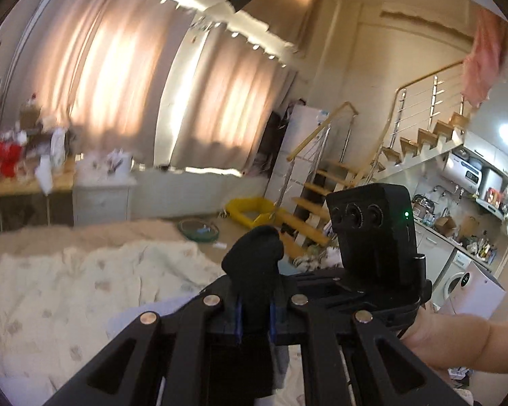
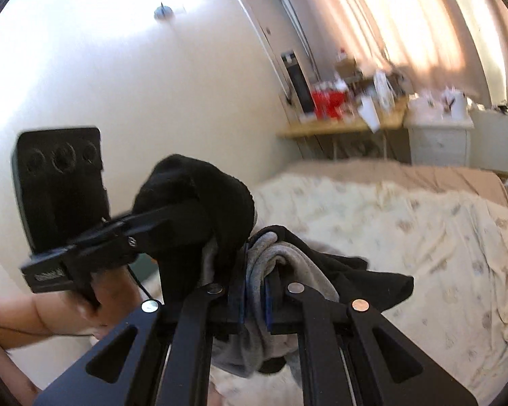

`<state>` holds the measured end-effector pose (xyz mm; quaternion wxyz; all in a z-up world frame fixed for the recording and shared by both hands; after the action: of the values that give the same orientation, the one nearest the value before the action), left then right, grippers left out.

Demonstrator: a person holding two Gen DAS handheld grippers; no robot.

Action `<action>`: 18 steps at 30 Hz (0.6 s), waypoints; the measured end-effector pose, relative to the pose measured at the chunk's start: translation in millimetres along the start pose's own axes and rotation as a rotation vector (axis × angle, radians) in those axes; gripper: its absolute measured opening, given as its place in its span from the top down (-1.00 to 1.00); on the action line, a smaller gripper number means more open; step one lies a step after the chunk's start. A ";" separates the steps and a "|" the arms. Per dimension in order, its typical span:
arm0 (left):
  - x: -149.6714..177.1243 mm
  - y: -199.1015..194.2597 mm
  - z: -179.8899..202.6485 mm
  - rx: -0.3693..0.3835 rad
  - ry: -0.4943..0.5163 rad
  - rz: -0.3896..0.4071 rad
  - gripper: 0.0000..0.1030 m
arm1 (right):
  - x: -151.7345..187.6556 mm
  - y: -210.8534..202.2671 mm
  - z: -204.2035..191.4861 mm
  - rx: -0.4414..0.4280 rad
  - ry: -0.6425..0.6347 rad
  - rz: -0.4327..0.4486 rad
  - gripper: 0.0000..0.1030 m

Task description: Fold clothes

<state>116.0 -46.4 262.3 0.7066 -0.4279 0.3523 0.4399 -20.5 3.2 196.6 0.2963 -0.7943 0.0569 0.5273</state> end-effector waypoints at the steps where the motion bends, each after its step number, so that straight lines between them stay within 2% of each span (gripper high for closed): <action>1: -7.7 -5.0 8.5 0.000 0.017 0.009 0.81 | -5.0 -7.8 -6.8 0.001 -0.013 0.021 0.86; 5: -21.3 -21.8 29.7 0.001 0.084 0.029 0.80 | -12.2 -30.7 -25.5 0.008 -0.044 0.070 0.86; 9: -7.6 -11.9 6.9 -0.044 0.091 0.001 0.80 | 6.7 -20.5 -15.9 0.032 -0.051 0.025 0.86; 13: 36.0 54.7 -69.4 -0.183 0.065 -0.142 0.80 | 49.6 33.4 33.8 0.062 -0.008 -0.148 0.86; 18: 91.8 144.0 -202.0 -0.428 0.024 -0.334 0.80 | 110.8 128.7 124.6 0.152 0.040 -0.359 0.86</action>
<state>-8.0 -166.2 61.7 0.6586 -0.6248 0.1841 0.3768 -124.0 -11.3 13.8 0.4435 -0.7774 -0.0403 0.4443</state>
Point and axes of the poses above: each gripper's, at about its wrist camera, not at the fingertips, and y roughly the way its jaws point, z to its right, x to its underside, the point moved 6 cm from there along y, roughly the way its jaws point, and after that the axes turned 8 degrees about -y, right-handed, at the moved point
